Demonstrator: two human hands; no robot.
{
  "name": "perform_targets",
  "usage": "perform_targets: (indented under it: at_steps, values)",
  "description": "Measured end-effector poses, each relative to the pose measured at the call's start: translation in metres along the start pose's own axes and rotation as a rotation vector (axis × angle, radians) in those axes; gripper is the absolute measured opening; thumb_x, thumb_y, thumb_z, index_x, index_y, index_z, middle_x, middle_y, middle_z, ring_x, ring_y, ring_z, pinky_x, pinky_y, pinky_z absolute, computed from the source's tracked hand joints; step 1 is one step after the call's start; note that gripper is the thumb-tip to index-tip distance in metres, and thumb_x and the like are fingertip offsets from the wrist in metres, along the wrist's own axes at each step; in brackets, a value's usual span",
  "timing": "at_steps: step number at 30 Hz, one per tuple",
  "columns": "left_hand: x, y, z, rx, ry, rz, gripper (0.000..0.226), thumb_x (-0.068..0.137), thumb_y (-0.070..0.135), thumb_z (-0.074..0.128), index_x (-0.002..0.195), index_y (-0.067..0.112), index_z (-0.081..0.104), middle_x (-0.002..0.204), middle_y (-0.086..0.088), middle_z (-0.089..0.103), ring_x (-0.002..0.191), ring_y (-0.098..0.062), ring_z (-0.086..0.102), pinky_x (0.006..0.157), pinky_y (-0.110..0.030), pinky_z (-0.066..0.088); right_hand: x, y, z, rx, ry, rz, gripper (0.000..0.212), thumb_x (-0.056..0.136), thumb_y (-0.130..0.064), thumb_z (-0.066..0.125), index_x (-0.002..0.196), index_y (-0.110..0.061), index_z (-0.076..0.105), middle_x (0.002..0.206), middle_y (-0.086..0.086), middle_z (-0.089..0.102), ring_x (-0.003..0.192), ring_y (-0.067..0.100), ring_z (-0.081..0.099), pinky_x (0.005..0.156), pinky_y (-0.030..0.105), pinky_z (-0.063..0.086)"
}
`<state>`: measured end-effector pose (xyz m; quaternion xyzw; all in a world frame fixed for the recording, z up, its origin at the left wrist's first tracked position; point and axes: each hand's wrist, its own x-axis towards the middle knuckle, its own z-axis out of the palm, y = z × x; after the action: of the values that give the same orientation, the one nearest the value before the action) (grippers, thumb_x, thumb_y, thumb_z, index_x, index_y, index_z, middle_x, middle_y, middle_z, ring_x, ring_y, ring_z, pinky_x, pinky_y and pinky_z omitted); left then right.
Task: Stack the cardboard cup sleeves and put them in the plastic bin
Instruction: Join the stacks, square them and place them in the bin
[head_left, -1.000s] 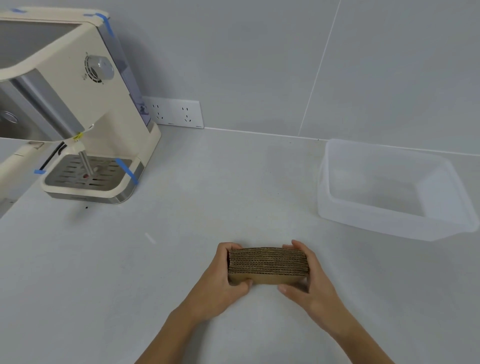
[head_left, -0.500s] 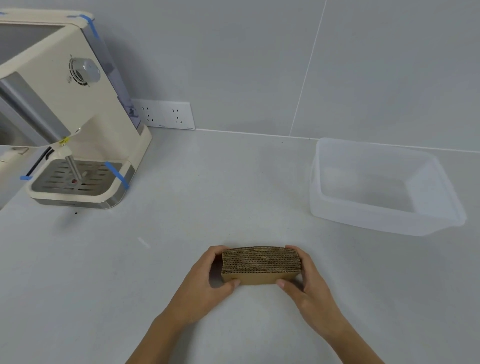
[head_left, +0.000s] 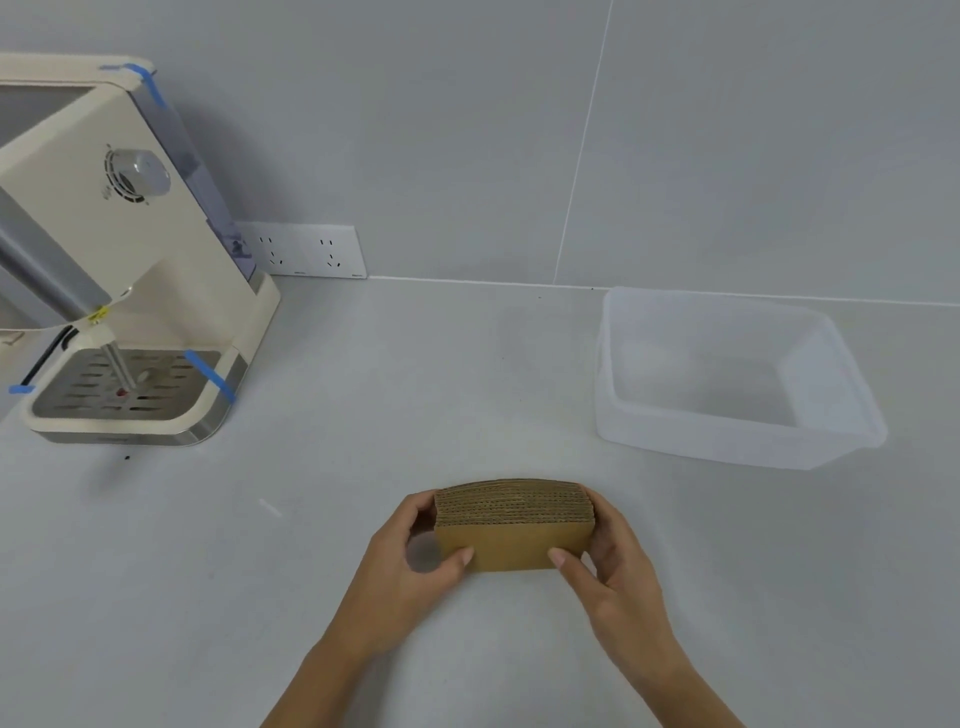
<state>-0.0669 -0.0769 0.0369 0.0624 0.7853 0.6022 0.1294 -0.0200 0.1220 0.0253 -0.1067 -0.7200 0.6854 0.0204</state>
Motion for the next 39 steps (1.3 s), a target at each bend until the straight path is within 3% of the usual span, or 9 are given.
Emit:
perform_targets:
  at_steps: [3, 5, 10, 21, 25, 28, 32, 36, 39]
  values:
    - [0.007, 0.011, 0.004, -0.046, 0.019, 0.021, 0.046, 0.063, 0.031, 0.071, 0.107, 0.032, 0.055, 0.104, 0.023, 0.065, 0.099, -0.001, 0.061, 0.083, -0.012, 0.046, 0.004, -0.012, -0.005, 0.041, 0.049, -0.032, 0.054, 0.079, 0.004, 0.065, 0.111, -0.036, 0.049, 0.112, -0.020, 0.065, 0.111, 0.002, 0.058, 0.092, 0.018, 0.049]
    - [0.012, 0.019, 0.008, -0.077, 0.041, 0.036, 0.051, 0.059, 0.037, 0.069, 0.107, 0.033, 0.053, 0.103, 0.022, 0.064, 0.097, -0.001, 0.061, 0.084, -0.015, 0.048, 0.008, -0.020, -0.009, 0.069, 0.084, -0.065, 0.049, 0.073, -0.006, 0.069, 0.108, -0.034, 0.048, 0.110, -0.009, 0.066, 0.107, 0.005, 0.060, 0.090, 0.021, 0.051]
    - [0.027, 0.042, 0.016, -0.136, 0.073, 0.091, 0.053, 0.061, 0.023, 0.073, 0.107, 0.030, 0.046, 0.090, 0.026, 0.063, 0.089, -0.002, 0.062, 0.082, -0.019, 0.050, 0.018, -0.042, -0.018, 0.129, 0.134, -0.140, 0.041, 0.066, -0.010, 0.066, 0.097, -0.030, 0.047, 0.105, 0.011, 0.062, 0.091, 0.007, 0.061, 0.079, 0.019, 0.052]
    - [0.067, 0.104, 0.048, -0.163, 0.072, 0.203, 0.050, 0.075, 0.000, 0.070, 0.102, 0.034, 0.046, 0.092, 0.004, 0.061, 0.080, 0.002, 0.062, 0.075, -0.018, 0.052, 0.048, -0.087, -0.061, 0.148, 0.210, -0.262, 0.036, 0.066, -0.012, 0.064, 0.090, -0.027, 0.042, 0.093, 0.010, 0.058, 0.078, 0.002, 0.060, 0.066, 0.016, 0.051]
    - [0.084, 0.122, 0.068, -0.185, 0.050, 0.207, 0.047, 0.076, 0.001, 0.069, 0.101, 0.034, 0.046, 0.089, 0.004, 0.059, 0.074, 0.006, 0.060, 0.069, -0.017, 0.052, 0.058, -0.099, -0.082, 0.130, 0.262, -0.269, 0.037, 0.073, -0.005, 0.068, 0.088, -0.026, 0.042, 0.090, 0.008, 0.058, 0.074, 0.002, 0.060, 0.065, 0.015, 0.051]
    - [0.098, 0.132, 0.085, -0.213, 0.030, 0.191, 0.046, 0.077, 0.004, 0.069, 0.101, 0.036, 0.047, 0.090, 0.004, 0.059, 0.073, 0.005, 0.059, 0.069, -0.020, 0.052, 0.067, -0.105, -0.098, 0.123, 0.307, -0.249, 0.038, 0.080, 0.005, 0.062, 0.087, -0.026, 0.042, 0.091, 0.010, 0.059, 0.077, 0.011, 0.059, 0.067, 0.020, 0.051]
    - [0.116, 0.146, 0.107, -0.226, 0.013, 0.156, 0.042, 0.077, 0.008, 0.069, 0.099, 0.036, 0.047, 0.096, 0.002, 0.059, 0.083, -0.011, 0.060, 0.067, -0.018, 0.053, 0.080, -0.110, -0.119, 0.165, 0.349, -0.199, 0.034, 0.081, 0.004, 0.061, 0.086, -0.024, 0.042, 0.090, 0.009, 0.060, 0.079, 0.014, 0.060, 0.070, 0.023, 0.046]
    - [0.134, 0.159, 0.128, -0.190, 0.033, 0.111, 0.040, 0.079, 0.011, 0.067, 0.110, 0.027, 0.048, 0.097, 0.011, 0.053, 0.081, -0.006, 0.059, 0.059, -0.009, 0.050, 0.095, -0.111, -0.138, 0.196, 0.401, -0.136, 0.032, 0.081, 0.001, 0.062, 0.088, -0.024, 0.044, 0.088, 0.004, 0.063, 0.080, 0.013, 0.061, 0.071, 0.023, 0.045]
    - [0.148, 0.163, 0.145, -0.145, 0.036, 0.070, 0.042, 0.079, 0.014, 0.065, 0.117, 0.022, 0.050, 0.098, 0.012, 0.054, 0.083, -0.005, 0.059, 0.061, -0.010, 0.047, 0.108, -0.107, -0.153, 0.202, 0.445, -0.076, 0.029, 0.081, -0.001, 0.063, 0.093, -0.020, 0.044, 0.089, 0.003, 0.063, 0.084, 0.017, 0.060, 0.072, 0.024, 0.044]
